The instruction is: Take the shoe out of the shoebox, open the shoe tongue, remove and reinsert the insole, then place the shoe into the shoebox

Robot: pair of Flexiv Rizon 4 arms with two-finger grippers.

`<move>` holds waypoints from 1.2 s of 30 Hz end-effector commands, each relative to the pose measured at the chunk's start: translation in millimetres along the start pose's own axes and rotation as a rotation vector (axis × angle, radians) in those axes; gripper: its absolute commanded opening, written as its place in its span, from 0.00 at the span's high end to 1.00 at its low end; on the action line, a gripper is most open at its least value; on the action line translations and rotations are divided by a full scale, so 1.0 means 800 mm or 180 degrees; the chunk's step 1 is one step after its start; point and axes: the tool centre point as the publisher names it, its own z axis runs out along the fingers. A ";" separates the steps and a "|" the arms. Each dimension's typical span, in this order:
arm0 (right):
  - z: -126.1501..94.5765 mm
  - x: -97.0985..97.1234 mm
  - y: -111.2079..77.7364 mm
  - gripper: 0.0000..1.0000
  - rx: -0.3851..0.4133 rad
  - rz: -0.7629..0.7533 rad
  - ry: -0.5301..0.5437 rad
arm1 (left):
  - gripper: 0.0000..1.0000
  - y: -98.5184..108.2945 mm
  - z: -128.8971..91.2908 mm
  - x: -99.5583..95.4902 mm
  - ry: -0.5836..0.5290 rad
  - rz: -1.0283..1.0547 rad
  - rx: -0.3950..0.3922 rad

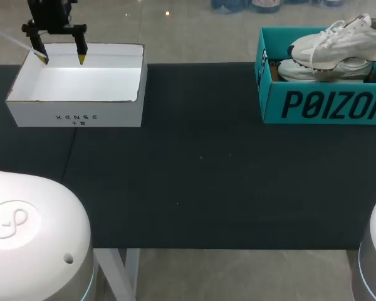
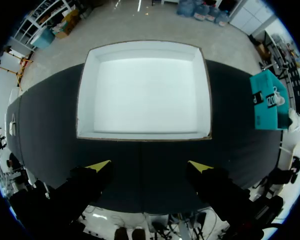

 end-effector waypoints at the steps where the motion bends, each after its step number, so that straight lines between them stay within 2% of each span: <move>1: -0.033 0.001 -0.063 1.00 -0.0294 0.0050 0.0041 | 0.00 0.001 -0.001 0.000 -0.0011 -0.0003 0.0001; 6: -0.047 0.020 -0.129 1.00 -0.0310 0.0074 0.0052 | 0.00 0.001 -0.001 0.000 -0.0011 -0.0003 0.0001; 13: -0.062 0.062 -0.227 1.00 -0.0320 0.0180 0.0067 | 0.00 0.001 -0.001 0.000 -0.0011 -0.0003 0.0001; 21: -0.051 0.112 -0.326 1.00 -0.0373 0.0346 0.0141 | 0.00 0.001 -0.001 0.000 -0.0011 -0.0003 0.0001; 27: -0.030 0.151 -0.378 1.00 -0.0560 0.0348 0.0189 | 0.00 0.001 -0.001 0.000 -0.0011 -0.0003 0.0001; 36: 0.006 0.208 -0.430 1.00 -0.0663 0.0348 0.0283 | 0.00 0.001 -0.001 0.000 -0.0011 -0.0003 0.0001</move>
